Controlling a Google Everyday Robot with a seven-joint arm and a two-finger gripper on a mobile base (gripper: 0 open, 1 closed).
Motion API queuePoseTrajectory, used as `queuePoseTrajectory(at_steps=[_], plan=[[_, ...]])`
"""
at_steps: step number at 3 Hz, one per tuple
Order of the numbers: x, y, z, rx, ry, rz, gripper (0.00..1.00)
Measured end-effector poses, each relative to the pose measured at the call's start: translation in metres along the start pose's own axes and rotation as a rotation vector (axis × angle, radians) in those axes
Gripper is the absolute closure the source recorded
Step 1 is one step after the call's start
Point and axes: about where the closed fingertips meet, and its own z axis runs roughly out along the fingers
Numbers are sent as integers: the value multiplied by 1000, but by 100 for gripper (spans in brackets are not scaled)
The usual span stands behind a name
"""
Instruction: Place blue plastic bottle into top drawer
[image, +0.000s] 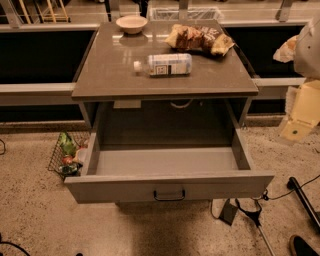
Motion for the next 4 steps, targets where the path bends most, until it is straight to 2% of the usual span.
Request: queuePoseTrajectory(at_steps=[1, 2, 3, 4], plan=[[0, 0, 0, 0, 0, 0, 0], [-12, -5, 7, 0, -15, -20, 0], [-41, -33, 24, 19, -81, -87, 0], [-71, -71, 45, 31, -178, -142, 0]])
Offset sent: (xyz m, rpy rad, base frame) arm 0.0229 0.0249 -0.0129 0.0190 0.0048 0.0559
